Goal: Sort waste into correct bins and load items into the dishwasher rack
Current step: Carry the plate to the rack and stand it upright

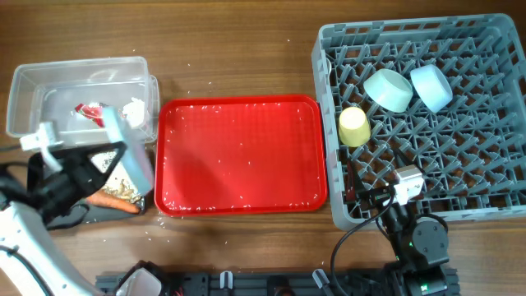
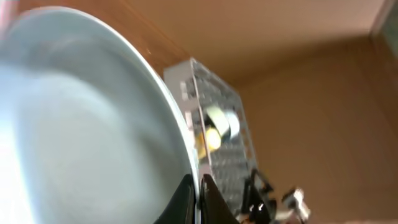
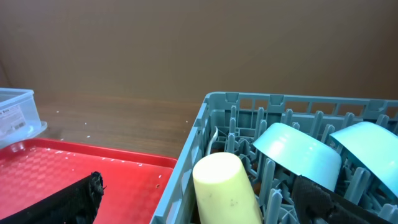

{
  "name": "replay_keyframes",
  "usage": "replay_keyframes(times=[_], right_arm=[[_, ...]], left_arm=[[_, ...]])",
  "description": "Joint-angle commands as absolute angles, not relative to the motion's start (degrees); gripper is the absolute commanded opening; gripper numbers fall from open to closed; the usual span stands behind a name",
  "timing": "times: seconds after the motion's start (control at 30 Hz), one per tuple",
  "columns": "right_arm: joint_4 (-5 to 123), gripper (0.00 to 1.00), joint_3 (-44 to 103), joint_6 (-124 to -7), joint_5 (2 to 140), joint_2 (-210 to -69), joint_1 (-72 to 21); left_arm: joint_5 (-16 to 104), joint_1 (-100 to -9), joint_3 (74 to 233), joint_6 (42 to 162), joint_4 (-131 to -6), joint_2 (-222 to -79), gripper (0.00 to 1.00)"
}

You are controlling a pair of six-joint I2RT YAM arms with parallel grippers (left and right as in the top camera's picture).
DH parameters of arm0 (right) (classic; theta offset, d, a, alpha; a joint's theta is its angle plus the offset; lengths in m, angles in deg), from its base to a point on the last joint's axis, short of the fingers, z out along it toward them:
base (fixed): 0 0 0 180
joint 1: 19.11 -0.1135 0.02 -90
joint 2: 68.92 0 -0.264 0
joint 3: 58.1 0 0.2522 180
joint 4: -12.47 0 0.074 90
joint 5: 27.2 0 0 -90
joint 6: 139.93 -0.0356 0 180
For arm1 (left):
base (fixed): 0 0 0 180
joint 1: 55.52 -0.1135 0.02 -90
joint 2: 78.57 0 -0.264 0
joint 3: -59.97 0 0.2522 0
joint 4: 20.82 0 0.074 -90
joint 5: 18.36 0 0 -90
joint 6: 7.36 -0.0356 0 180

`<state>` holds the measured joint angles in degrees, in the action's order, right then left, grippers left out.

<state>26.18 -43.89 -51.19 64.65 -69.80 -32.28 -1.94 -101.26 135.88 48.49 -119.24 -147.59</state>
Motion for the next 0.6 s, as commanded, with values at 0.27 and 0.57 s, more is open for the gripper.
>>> replay_keyframes(times=[0.27, 0.57], right_arm=[[25.9, 1.00, -44.0, -51.8, 64.2, -69.6, -32.0], [25.9, 1.00, -44.0, -51.8, 64.2, -69.6, -32.0]], left_arm=[[20.5, -48.5, 135.6, 111.0, -50.3, -151.2, 0.04], [38.6, -23.4, 135.8, 149.6, 11.2, -175.8, 0.04]])
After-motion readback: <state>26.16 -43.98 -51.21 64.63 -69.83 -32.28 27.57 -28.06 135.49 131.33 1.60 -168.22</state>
